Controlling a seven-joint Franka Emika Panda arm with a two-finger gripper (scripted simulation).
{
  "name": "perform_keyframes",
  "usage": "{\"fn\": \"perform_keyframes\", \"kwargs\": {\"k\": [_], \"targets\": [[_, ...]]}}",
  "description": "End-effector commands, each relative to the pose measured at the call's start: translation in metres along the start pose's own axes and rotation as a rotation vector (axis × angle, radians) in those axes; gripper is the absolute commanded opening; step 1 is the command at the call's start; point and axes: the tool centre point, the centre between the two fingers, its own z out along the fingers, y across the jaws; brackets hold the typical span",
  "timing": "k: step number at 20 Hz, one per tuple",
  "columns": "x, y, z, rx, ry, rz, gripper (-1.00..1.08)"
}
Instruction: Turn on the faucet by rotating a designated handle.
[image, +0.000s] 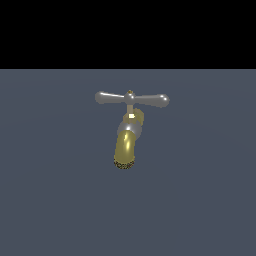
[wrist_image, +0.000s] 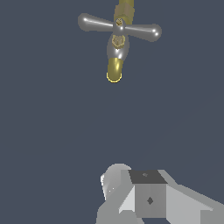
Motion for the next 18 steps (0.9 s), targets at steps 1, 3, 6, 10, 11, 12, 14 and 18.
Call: {"fn": "perform_keyframes", "kwargs": {"k": [1,3,6,10,11,12,14,18], "targets": [[0.0000,0.0000,0.0000,0.000,0.000,0.000,-1.00],[0.0001,0.0006,0.0001,-0.004,0.000,0.003,-1.00],[0.0003,0.0038,0.0008,-0.024,-0.002,0.014,-1.00],[-0.0011,0.0077,0.0013,-0.049,-0.004,0.021,-1.00],[-0.0015,0.0079,0.0013,-0.050,-0.004,0.020,-1.00],[-0.0015,0.0078,0.0013,-0.050,-0.004,0.020,-1.00],[-0.0007,0.0073,0.0013,-0.047,-0.003,0.021,-1.00],[0.0046,0.0059,0.0019,-0.035,-0.004,0.038,-1.00]]}}
